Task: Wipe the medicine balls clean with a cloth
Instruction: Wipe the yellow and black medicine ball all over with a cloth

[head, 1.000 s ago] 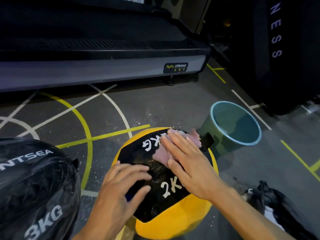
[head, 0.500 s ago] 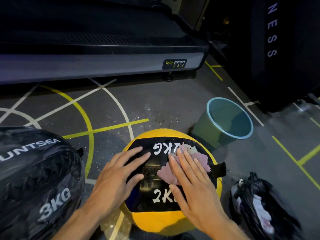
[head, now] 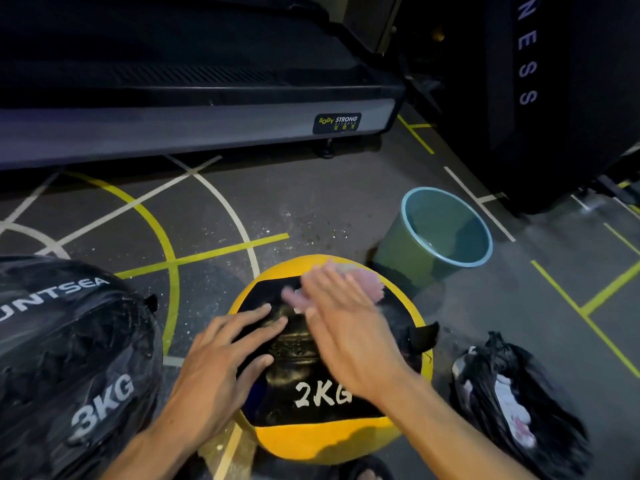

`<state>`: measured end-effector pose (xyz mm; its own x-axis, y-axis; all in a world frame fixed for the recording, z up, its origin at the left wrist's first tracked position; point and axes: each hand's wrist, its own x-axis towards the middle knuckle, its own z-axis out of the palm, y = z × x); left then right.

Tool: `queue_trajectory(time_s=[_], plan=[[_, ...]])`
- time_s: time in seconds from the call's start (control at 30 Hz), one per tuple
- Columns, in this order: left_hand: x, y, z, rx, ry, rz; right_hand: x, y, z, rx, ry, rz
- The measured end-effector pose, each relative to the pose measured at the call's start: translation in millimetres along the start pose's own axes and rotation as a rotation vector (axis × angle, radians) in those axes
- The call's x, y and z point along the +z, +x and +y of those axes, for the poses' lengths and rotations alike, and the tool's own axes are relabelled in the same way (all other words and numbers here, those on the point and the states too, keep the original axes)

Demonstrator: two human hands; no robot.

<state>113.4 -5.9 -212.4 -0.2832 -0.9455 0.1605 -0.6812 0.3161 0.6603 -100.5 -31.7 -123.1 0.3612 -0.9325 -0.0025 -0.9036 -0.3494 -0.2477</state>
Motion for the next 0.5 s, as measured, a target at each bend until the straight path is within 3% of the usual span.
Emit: queue_trajectory(time_s=[0.03,0.1,0.2,0.27,0.33,0.4,0.47,0.5], plan=[[-0.1,-1.7,-0.7,0.001,0.006,0.004,0.5,-3.7,5.7,-0.042,-0.023,-0.034],[0.1,-2.4,0.7,0.009,0.025,-0.018,-6.2,-8.5,37.7,0.059,0.063,0.04],[0.3,-0.1,3.5,-0.002,0.003,-0.043,-17.7,-20.0,87.5,0.493,0.354,0.035],[0.5,-1.2,4.5,-0.005,-0.025,-0.053,-18.4,-20.0,90.6,0.597,0.417,-0.005],[1.0,1.8,6.0,-0.012,-0.036,-0.052,-14.3,-3.9,63.8,0.484,0.312,0.067],[2.1,5.8,8.5,-0.001,-0.041,-0.039,-11.3,13.6,22.7,0.152,0.158,0.087],[3.3,7.6,7.9,0.019,-0.071,-0.01,1.4,17.8,-2.7,-0.175,-0.058,-0.056],[3.2,7.5,6.0,0.021,-0.098,0.01,5.8,14.0,-5.9,-0.244,-0.087,-0.119]])
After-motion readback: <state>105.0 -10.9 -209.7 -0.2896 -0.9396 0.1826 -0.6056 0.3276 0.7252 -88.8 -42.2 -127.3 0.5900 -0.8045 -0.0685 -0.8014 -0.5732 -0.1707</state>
